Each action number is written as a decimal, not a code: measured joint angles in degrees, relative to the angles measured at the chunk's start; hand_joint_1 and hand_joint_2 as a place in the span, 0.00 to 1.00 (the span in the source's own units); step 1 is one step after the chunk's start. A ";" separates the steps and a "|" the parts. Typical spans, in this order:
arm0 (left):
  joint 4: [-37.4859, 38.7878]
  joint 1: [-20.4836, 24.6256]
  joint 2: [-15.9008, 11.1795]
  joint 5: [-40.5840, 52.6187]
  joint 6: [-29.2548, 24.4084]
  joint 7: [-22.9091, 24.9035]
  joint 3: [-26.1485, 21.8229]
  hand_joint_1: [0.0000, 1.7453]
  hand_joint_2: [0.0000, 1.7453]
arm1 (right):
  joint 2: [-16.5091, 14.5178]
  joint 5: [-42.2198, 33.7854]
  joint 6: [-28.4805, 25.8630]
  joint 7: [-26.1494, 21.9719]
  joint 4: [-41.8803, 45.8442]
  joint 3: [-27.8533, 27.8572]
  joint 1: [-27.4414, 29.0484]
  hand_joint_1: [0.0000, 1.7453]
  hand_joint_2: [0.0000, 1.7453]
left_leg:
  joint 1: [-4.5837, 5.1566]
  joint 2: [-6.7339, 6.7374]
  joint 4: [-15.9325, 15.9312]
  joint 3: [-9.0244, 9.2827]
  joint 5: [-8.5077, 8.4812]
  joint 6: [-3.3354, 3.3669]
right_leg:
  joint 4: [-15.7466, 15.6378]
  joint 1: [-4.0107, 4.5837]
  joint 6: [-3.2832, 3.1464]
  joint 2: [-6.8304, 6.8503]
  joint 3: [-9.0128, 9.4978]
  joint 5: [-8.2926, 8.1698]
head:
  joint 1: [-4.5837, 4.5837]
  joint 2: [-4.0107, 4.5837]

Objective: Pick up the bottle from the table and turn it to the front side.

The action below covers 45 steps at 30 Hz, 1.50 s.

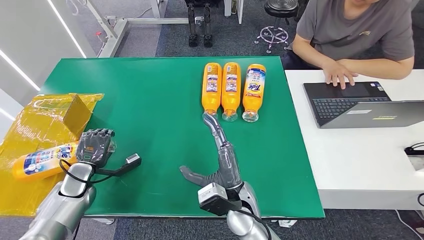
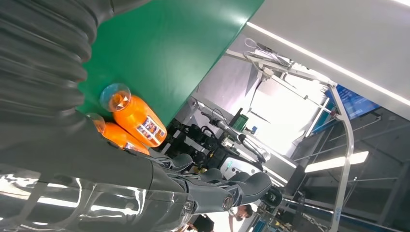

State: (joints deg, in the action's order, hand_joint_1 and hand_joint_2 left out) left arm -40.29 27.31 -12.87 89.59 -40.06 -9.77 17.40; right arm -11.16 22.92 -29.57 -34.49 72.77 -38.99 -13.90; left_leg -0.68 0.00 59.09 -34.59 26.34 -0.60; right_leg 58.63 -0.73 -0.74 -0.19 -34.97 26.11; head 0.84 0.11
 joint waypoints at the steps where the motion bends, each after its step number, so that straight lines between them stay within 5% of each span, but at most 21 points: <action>1: 0.05 -0.20 -0.02 -0.23 0.00 -0.69 0.00 1.00 1.00 | -0.01 -0.01 0.04 0.00 -0.03 0.00 -0.01 0.00 1.00 | 0.00 0.00 0.00 0.00 0.00 0.00 | 0.00 0.00 0.00 0.00 0.00 0.00 | 0.00 0.00; 14: 1.67 -1.75 2.29 0.11 0.00 -6.46 -0.01 1.00 1.00 | -0.64 -0.61 1.75 -0.49 -1.88 0.00 -1.23 0.00 1.00 | 0.00 -0.01 0.01 0.02 0.00 0.00 | 0.00 0.00 0.00 0.02 0.00 0.00 | 0.01 0.00; 31: 5.15 0.68 3.98 0.22 0.00 -1.64 5.20 0.99 1.00 | -0.81 -2.22 0.57 -2.28 -4.81 0.00 -1.66 0.00 1.00 | 0.00 0.00 0.01 0.03 0.00 0.00 | 0.00 0.00 0.00 0.00 -0.01 -0.01 | 0.01 0.00; 35: 7.60 2.09 4.19 -0.13 0.00 -2.10 5.90 0.03 1.00 | -0.81 -2.40 0.04 -2.47 -5.04 0.02 -1.66 0.00 1.00 | 0.00 0.00 0.01 0.03 0.00 0.00 | 0.00 0.00 0.00 0.00 0.00 -0.01 | 0.01 0.00; 45: 12.47 5.30 5.10 -1.42 -0.49 -3.68 6.44 0.00 1.00 | -0.81 -2.43 -0.32 -2.54 -5.10 0.02 -1.67 0.00 1.00 | 0.00 -0.03 0.00 0.12 -0.02 -0.03 | 0.01 0.00 -0.01 0.02 0.10 -0.02 | 0.01 0.00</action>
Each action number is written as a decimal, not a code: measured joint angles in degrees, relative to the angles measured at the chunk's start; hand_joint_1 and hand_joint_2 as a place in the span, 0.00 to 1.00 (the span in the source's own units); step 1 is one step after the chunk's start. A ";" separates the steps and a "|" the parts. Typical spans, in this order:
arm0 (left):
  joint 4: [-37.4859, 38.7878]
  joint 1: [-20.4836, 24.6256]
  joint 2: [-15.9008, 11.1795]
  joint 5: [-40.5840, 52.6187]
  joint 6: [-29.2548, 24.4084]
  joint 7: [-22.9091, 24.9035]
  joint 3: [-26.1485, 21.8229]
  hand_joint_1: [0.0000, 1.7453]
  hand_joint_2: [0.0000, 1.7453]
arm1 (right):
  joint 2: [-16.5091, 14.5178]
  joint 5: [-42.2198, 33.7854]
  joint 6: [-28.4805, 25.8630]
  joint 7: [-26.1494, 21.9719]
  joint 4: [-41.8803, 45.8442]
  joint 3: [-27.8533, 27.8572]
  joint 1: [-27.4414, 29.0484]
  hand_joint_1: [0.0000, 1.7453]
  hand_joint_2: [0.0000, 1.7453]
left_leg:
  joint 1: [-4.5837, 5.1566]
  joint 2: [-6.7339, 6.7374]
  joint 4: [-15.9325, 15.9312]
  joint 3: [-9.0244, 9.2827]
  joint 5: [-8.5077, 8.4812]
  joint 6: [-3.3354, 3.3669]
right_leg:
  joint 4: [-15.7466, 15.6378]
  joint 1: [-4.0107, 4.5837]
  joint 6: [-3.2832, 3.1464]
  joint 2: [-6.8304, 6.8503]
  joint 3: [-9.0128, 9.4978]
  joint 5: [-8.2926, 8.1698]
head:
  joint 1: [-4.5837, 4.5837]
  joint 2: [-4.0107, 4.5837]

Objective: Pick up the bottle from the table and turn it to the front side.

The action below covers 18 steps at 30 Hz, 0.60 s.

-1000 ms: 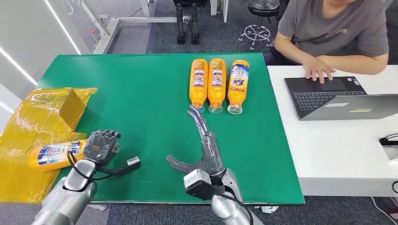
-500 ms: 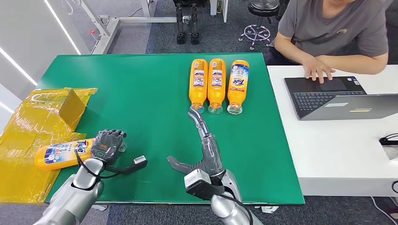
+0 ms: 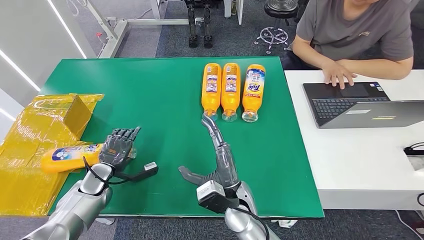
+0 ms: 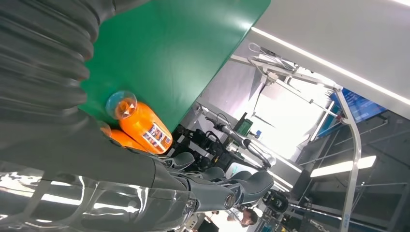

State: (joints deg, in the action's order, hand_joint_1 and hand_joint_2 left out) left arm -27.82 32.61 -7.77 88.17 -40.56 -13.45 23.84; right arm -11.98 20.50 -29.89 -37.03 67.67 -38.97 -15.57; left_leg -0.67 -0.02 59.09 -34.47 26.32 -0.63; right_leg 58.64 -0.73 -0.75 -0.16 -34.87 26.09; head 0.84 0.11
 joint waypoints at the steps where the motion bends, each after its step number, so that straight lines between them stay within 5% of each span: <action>1: -0.35 -0.11 -0.04 0.28 -0.01 0.01 -0.01 0.00 1.00 | 0.00 -0.02 0.02 0.00 0.00 0.00 0.00 0.00 1.00 | 0.00 0.01 0.00 0.01 -0.01 -0.01 | 0.00 0.00 -0.01 0.00 0.01 -0.01 | -0.01 0.00; 18: -29.86 -12.30 -1.53 1.36 -0.01 -1.96 -9.17 0.00 1.00 | 0.00 -0.60 0.98 0.33 -0.52 0.04 -0.28 0.00 1.00 | 0.00 0.04 0.00 -0.03 -0.01 -0.02 | -0.01 0.00 -0.01 -0.04 -0.04 0.00 | -0.01 0.00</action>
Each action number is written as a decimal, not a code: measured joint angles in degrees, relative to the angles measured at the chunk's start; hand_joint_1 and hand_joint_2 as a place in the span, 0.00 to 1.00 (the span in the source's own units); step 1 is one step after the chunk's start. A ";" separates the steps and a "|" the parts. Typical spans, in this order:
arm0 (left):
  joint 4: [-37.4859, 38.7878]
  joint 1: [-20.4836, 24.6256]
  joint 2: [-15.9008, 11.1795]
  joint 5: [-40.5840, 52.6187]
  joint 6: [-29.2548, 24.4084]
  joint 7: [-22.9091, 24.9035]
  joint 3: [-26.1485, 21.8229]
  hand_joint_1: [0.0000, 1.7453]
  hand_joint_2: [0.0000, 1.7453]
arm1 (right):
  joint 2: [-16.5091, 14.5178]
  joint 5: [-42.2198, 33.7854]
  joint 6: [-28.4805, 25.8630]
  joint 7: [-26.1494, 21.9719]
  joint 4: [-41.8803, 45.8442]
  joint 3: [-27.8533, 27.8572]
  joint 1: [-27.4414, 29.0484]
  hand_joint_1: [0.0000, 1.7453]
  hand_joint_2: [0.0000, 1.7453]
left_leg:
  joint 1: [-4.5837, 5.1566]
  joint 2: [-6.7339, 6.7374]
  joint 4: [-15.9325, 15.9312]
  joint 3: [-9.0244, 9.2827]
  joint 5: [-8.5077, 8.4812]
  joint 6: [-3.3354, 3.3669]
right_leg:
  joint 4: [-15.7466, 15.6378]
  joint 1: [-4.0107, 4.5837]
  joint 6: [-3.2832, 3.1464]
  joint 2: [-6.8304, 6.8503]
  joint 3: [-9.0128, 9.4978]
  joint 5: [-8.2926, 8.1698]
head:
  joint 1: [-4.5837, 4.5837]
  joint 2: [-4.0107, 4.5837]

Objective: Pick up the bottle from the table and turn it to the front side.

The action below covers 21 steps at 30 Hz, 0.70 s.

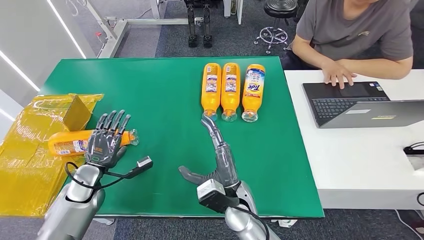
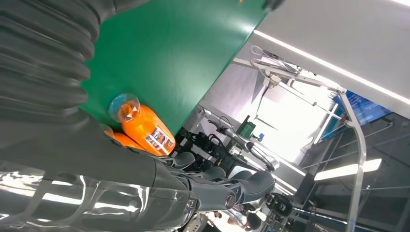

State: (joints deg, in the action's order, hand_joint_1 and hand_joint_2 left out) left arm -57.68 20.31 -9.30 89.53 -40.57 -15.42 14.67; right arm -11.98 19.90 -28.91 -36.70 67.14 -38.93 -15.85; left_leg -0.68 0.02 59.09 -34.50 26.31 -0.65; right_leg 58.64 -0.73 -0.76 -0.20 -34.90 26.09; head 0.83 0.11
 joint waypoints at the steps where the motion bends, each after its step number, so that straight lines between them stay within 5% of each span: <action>1: -2.74 -1.02 0.26 -0.33 -0.01 -1.30 -1.27 0.00 1.00 | 0.00 -0.02 0.14 0.16 0.01 0.00 -0.05 0.00 1.00 | 0.00 0.01 0.00 0.00 0.00 0.00 | 0.00 0.00 0.00 0.00 0.00 0.00 | 0.01 0.00; 8: -19.07 -5.64 6.97 -7.77 0.03 -22.86 -18.19 0.00 1.00 | 0.00 -0.14 0.37 0.87 0.05 0.00 -0.18 0.00 1.00 | 0.00 0.01 0.00 0.00 0.00 0.00 | 0.00 0.00 0.00 -0.01 -0.01 0.00 | 0.00 0.00; 12: -25.88 -6.21 10.08 -15.93 0.07 -24.17 -24.32 0.00 1.00 | 0.00 -0.38 0.37 0.89 0.05 -0.01 -0.25 0.00 1.00 | -0.02 -0.03 0.00 0.00 -0.01 0.00 | 0.00 0.00 0.00 0.05 0.00 0.00 | 0.00 0.00; 17: -33.26 -6.07 13.13 -27.30 0.13 -24.26 -26.15 0.00 1.00 | 0.00 -0.73 -0.02 1.03 0.04 -0.05 -0.54 0.00 1.00 | -0.01 -0.06 0.01 0.01 -0.01 0.00 | 0.00 0.01 0.00 0.07 0.01 0.00 | 0.01 0.00; 21: -35.63 -4.53 16.54 -49.63 0.29 -24.36 -24.07 0.00 1.00 | 0.00 -0.61 -2.28 1.03 0.10 -0.06 -0.49 0.00 1.00 | 0.02 -0.09 0.04 0.04 -0.01 0.00 | -0.06 0.00 0.03 0.09 0.00 -0.02 | 0.01 0.00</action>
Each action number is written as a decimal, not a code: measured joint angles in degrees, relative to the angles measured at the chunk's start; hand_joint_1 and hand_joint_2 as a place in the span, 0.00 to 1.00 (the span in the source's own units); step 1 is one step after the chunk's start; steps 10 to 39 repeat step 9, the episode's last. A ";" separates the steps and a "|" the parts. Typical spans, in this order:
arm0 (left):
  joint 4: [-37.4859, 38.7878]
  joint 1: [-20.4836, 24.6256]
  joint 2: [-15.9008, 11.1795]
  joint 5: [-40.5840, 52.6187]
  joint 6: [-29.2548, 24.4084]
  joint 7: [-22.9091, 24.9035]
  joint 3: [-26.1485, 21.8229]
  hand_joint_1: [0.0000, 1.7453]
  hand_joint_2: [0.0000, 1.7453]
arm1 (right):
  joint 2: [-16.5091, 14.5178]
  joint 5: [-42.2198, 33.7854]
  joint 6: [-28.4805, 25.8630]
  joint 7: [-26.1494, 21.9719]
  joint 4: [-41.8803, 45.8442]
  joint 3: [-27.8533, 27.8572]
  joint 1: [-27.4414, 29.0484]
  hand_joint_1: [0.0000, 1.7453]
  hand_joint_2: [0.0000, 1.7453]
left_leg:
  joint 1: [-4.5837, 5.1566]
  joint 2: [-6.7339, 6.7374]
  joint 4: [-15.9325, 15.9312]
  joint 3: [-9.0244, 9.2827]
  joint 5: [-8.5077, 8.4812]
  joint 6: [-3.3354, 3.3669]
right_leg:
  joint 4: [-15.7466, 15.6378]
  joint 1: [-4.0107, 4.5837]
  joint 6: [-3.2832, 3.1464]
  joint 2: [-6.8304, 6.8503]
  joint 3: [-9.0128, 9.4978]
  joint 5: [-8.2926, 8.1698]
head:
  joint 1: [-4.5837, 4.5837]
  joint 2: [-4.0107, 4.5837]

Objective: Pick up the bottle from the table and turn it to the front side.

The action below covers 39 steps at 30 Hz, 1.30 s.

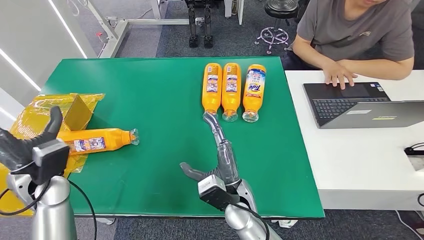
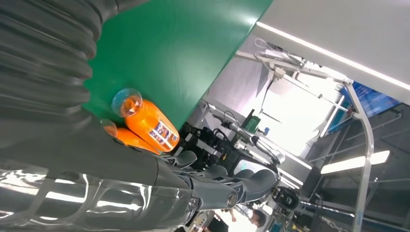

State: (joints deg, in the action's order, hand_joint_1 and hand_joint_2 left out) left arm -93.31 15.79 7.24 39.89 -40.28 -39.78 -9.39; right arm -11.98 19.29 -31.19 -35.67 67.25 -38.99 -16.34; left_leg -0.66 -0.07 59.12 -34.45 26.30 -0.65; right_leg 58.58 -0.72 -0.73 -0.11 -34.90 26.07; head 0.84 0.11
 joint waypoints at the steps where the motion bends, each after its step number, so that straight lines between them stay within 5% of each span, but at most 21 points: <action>1: 0.27 0.55 0.77 -7.12 0.10 -0.01 1.48 0.00 1.00 | 0.01 0.18 -0.74 0.01 0.16 0.02 0.17 0.00 1.00 | 0.01 -0.02 0.01 0.01 0.00 0.00 | -0.01 0.00 0.01 0.01 0.00 -0.01 | 0.01 0.00; 5: 3.27 1.97 2.48 -33.41 3.59 -0.07 12.86 0.00 1.00 | 0.26 1.17 -3.43 -0.05 2.09 0.20 1.98 0.00 1.00 | 0.01 -0.10 0.03 -0.04 0.01 0.02 | -0.03 0.00 0.03 0.09 0.06 -0.02 | -0.01 0.00; 9: 5.12 1.77 5.28 -46.16 17.24 -0.07 18.54 0.00 1.00 | 0.83 1.89 -5.11 -0.32 4.00 0.65 3.97 0.00 1.00 | 0.04 0.01 0.04 -0.05 0.07 0.10 | -0.05 -0.02 0.05 -0.02 0.05 -0.03 | -0.01 0.00; 39: 5.12 1.77 5.28 -46.16 17.24 -0.07 18.54 0.00 1.00 | 0.83 1.89 -5.11 -0.32 4.00 0.65 3.97 0.00 1.00 | 0.04 0.01 0.04 -0.05 0.07 0.10 | -0.05 -0.02 0.05 -0.02 0.05 -0.03 | -0.01 0.00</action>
